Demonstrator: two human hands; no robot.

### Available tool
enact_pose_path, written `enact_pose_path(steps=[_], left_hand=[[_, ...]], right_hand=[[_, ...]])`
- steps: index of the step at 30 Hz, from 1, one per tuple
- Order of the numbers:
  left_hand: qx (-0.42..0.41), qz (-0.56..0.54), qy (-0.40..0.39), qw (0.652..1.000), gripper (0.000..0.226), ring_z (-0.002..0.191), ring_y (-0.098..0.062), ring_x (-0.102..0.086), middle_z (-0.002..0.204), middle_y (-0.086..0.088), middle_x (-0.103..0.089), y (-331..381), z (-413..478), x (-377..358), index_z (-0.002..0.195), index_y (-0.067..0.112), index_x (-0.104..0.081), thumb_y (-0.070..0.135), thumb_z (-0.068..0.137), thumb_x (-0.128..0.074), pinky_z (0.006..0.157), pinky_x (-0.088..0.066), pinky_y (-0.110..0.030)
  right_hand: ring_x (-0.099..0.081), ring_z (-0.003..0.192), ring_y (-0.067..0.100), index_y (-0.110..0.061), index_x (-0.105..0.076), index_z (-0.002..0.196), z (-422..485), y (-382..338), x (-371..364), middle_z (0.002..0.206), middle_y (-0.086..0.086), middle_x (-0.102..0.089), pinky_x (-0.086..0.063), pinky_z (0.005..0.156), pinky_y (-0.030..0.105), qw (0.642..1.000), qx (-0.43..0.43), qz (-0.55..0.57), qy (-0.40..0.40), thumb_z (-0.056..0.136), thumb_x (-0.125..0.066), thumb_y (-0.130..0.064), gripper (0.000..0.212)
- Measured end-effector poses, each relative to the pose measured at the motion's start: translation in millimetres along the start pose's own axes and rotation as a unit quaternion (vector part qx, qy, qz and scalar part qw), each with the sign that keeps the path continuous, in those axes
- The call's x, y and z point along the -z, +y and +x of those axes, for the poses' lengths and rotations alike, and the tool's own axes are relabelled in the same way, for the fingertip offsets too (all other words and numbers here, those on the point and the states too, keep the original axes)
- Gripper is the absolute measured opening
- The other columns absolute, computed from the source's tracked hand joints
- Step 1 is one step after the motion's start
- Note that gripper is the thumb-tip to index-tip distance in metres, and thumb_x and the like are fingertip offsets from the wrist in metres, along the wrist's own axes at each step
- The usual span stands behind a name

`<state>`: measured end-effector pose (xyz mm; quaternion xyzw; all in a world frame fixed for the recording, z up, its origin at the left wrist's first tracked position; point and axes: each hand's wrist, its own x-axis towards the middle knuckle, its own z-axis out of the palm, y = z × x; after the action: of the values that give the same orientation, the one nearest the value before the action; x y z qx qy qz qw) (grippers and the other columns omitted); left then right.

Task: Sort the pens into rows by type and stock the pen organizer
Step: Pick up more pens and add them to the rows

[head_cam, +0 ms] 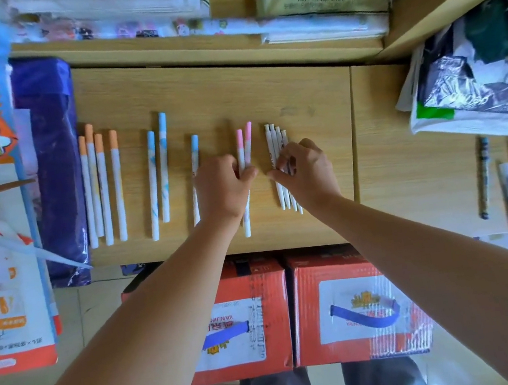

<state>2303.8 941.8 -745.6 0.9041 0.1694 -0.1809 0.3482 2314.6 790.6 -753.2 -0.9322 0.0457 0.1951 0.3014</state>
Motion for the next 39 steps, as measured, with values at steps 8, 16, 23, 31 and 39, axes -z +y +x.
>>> enact_pose_path(steps=[8,16,23,31,39], left_hand=[[-0.05,0.062,0.047,0.996,0.046,0.082,-0.021,-0.059,0.098,-0.006,-0.06,-9,-4,-4,0.101,0.009,-0.05,0.035,0.075,-0.078,0.067,-0.033,-0.021],[-0.038,0.068,0.042,0.996,0.043,0.082,-0.022,-0.057,0.103,-0.006,-0.055,-10,-14,0,0.101,0.01,-0.049,0.034,0.078,-0.076,0.068,-0.035,-0.024],[-0.089,0.118,0.085,0.985,0.026,0.084,-0.026,-0.059,0.105,-0.009,-0.055,6,-26,1,0.105,0.01,-0.055,0.026,0.087,-0.066,0.058,-0.037,-0.031],[-0.221,0.077,-0.038,0.971,0.012,0.083,-0.019,-0.059,0.088,0.002,-0.06,74,-50,-36,0.101,0.015,-0.057,0.015,0.089,-0.056,0.067,-0.048,-0.036],[-0.263,0.152,-0.156,0.94,0.032,0.126,-0.024,-0.045,0.13,-0.003,-0.055,170,-81,-146,0.116,0.019,-0.063,0.017,0.084,-0.061,0.1,-0.04,-0.04]], right_hand=[[-0.047,0.066,0.011,-0.013,-0.061,0.08,-1,3,-3,0.088,0.003,-0.053,-0.036,0.06,0.018,1.0,-0.001,0.027,0.01,0.074,-0.078,-0.017,0.019],[-0.047,0.068,0.009,-0.018,-0.059,0.082,-3,14,-1,0.085,0.0,-0.054,-0.043,0.064,0.022,0.999,0.025,0.035,0.006,0.074,-0.079,-0.026,0.024],[-0.055,0.07,0.013,-0.016,-0.06,0.083,-15,25,16,0.079,0.0,-0.061,-0.046,0.065,0.019,0.992,0.0,0.123,-0.022,0.083,-0.071,-0.023,0.012],[-0.052,0.059,0.008,-0.02,-0.06,0.079,-45,94,82,0.065,-0.009,-0.056,-0.046,0.06,0.027,0.982,-0.076,0.172,-0.003,0.089,-0.062,-0.017,0.011],[-0.061,0.062,0.027,-0.026,-0.055,0.079,-69,228,173,0.063,-0.003,-0.057,-0.05,0.059,0.039,0.979,-0.154,0.111,0.072,0.084,-0.059,-0.029,0.007]])
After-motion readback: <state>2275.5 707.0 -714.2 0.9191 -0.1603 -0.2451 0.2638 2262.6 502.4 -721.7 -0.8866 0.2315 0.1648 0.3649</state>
